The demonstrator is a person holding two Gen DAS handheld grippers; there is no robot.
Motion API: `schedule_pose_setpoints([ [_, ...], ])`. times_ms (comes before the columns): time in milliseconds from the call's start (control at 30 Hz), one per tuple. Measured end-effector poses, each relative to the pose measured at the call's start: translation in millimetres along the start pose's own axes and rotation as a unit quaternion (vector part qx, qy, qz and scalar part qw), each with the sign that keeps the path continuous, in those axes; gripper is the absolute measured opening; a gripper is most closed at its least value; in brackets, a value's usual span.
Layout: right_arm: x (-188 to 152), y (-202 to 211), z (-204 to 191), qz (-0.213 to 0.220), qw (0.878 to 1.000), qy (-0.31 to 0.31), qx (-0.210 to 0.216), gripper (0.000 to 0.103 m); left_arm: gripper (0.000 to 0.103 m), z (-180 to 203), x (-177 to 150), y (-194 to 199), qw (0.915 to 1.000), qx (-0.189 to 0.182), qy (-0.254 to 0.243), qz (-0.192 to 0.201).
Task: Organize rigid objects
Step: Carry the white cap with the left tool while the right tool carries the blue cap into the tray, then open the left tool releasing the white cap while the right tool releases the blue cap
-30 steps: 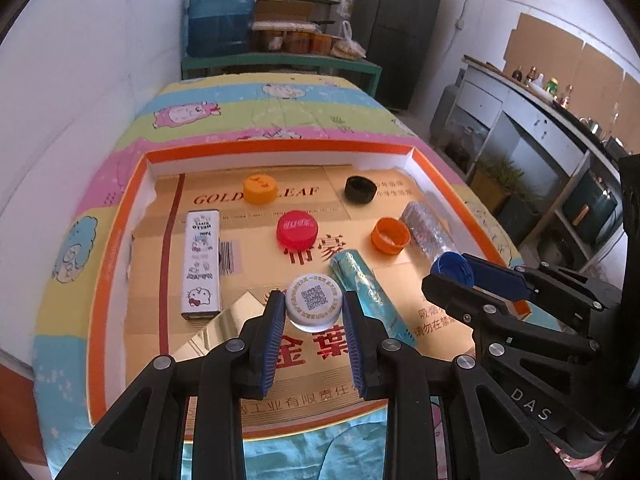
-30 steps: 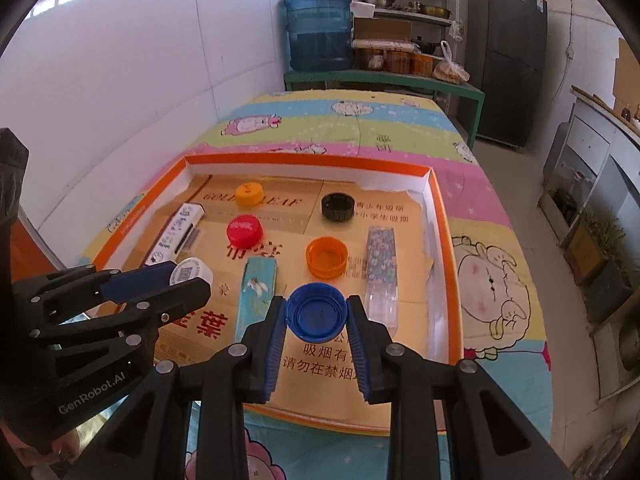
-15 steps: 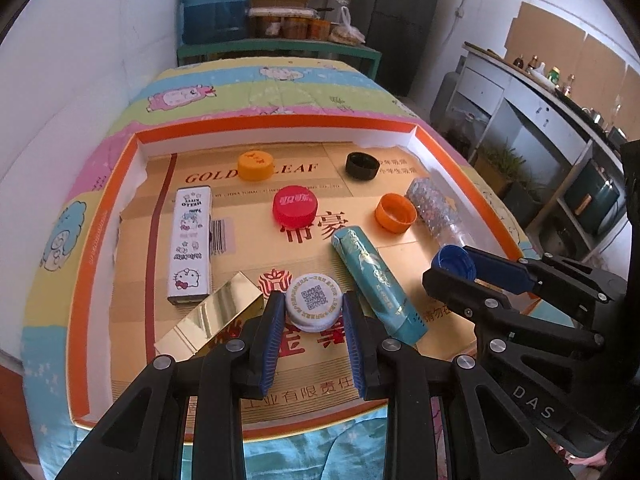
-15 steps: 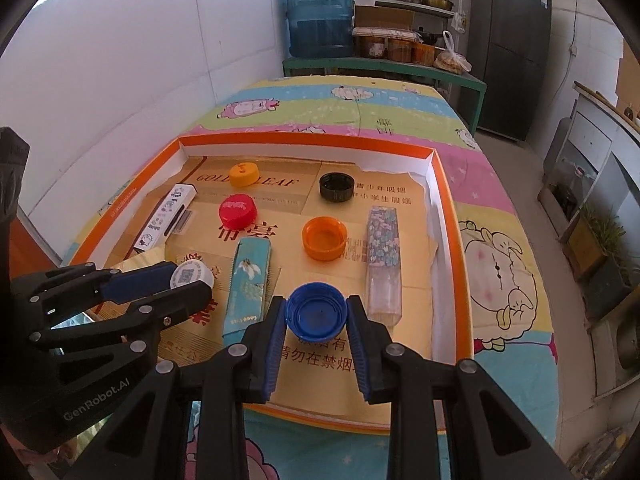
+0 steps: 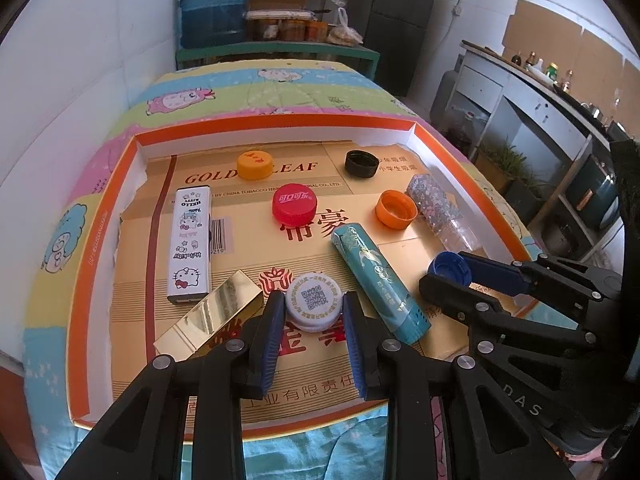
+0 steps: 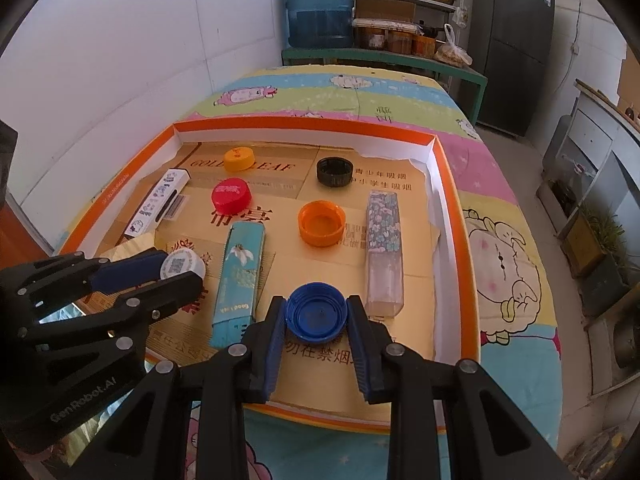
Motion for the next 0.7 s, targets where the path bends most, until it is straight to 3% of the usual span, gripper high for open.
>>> schedule_pose_setpoints([
  [133, -0.2, 0.1, 1.2, 0.0, 1.0, -0.003, 0.001, 0.031, 0.031, -0.3, -0.9, 0.9, 1.0, -0.001, 0.001, 0.0],
  [267, -0.4, 0.5, 1.6, 0.001, 1.0, -0.003, 0.0, 0.03, 0.047, -1.0, -1.2, 1.9, 1.0, -0.002, 0.004, 0.002],
  [700, -1.4, 3.7, 1.0, 0.004, 1.0, -0.002, 0.0, 0.031, 0.048, -5.1, -1.9, 4.3, 0.9999, -0.002, 0.009, 0.007],
])
Point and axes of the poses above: each gripper's, at about its wrist camera, not at the fingertips, and y roughly against the way its jaws point, z to its right, x to its top, the point moved 3 cm from there along -y, roughly the way its jaws point, and after that the axes turned 2 degrees about x, right-handed, at the moved point
